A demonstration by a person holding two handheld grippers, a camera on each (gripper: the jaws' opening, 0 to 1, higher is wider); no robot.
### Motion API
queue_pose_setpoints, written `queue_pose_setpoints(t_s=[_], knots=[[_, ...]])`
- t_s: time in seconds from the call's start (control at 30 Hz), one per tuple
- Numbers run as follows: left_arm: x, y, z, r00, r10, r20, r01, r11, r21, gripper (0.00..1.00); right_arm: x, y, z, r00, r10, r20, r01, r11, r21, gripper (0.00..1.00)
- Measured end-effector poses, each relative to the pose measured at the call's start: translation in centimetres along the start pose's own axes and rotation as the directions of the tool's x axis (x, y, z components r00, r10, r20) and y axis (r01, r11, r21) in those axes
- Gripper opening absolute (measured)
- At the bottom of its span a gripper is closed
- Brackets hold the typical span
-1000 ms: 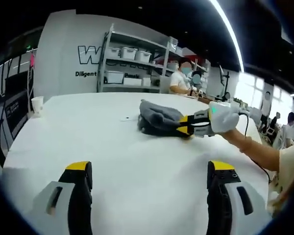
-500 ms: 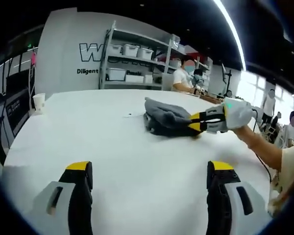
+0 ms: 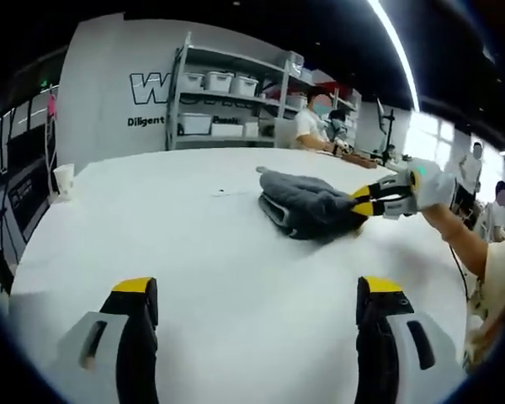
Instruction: Open the folded towel by lifting each exposed corner and separating the folded layers until the towel lies flat within the target outline without major curled edges
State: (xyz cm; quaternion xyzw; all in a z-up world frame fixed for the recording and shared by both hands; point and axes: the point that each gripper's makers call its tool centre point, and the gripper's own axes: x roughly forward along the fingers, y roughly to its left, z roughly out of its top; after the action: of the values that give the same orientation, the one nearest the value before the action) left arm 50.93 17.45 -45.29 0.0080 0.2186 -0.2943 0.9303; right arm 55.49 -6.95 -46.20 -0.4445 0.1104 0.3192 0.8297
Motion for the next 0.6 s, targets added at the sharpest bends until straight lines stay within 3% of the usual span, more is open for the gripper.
queue_pose_setpoints(t_s=[0.23,0.37,0.43,0.6], knots=[[0.5,-1.5,0.2,0.999,-0.054,0.002,0.054,0.998,0.030,0.96,-2.4,0.2,-1.5,1.000,0.014,-0.005,-0.014,1.000,0.024,0.01],[0.5,-1.3,-0.1,0.999,-0.048,-0.009,0.048,0.998,0.029,0.96,-3.2,0.3,-2.1,1.000,0.025,0.000,-0.025,0.999,0.040,0.01],[0.5,-1.2,-0.2,0.999,-0.043,-0.012,0.044,0.999,0.028,0.95,-4.2,0.5,-3.3,0.999,0.046,-0.002,-0.046,0.997,0.062,0.01],[0.6,-1.4,-0.3,0.999,-0.045,-0.014,0.045,0.999,0.026,0.95,-4.9,0.3,-4.7,0.999,0.029,-0.025,-0.027,0.997,0.069,0.03]])
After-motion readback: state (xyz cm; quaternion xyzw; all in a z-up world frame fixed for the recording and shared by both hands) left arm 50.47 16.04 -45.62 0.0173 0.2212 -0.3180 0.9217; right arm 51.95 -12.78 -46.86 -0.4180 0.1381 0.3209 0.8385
